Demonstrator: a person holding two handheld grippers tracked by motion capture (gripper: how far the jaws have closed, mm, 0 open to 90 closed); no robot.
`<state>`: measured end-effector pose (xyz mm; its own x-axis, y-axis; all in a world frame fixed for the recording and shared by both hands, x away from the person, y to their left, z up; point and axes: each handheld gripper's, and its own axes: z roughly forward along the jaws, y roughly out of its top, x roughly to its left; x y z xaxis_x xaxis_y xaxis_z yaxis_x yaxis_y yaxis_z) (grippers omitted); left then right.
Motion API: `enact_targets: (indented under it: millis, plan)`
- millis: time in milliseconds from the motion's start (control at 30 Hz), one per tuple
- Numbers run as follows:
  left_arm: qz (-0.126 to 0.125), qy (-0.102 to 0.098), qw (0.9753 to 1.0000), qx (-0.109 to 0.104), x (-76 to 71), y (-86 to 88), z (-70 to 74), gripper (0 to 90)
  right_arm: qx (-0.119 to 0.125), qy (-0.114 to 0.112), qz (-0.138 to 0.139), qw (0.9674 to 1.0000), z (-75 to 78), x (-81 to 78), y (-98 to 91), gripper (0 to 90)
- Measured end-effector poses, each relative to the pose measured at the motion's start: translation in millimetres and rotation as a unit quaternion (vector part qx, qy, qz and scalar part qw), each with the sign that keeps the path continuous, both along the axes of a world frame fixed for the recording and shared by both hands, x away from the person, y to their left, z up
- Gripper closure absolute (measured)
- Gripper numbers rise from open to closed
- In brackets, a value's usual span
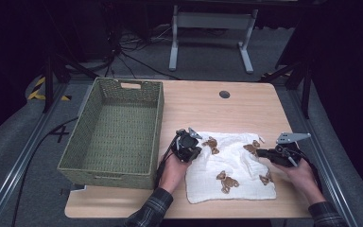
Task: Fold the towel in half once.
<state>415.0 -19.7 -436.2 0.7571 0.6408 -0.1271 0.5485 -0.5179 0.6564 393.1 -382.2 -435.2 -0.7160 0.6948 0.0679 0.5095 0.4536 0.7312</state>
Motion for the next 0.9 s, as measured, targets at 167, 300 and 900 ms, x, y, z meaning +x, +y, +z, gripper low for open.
enact_targets:
  millis: [167, 300, 900]
  plan:
    - [0.012, 0.014, 0.9996, 0.022, 9.1, -0.5, -9.4, 89.7, -0.021, 0.016, 0.005, 0.9996, -7.7, 10.9, 5.9, 89.9]
    - [0.016, 0.013, 0.9990, 0.039, 13.2, -3.7, -15.3, 89.7, -0.046, 0.023, 0.008, 0.9986, -15.5, 14.9, 10.7, 89.9]
    - [0.064, -0.009, 0.9969, 0.045, 37.0, -4.8, -17.5, 89.8, -0.049, 0.010, -0.040, 0.9979, -15.2, 44.3, -7.3, 89.9]
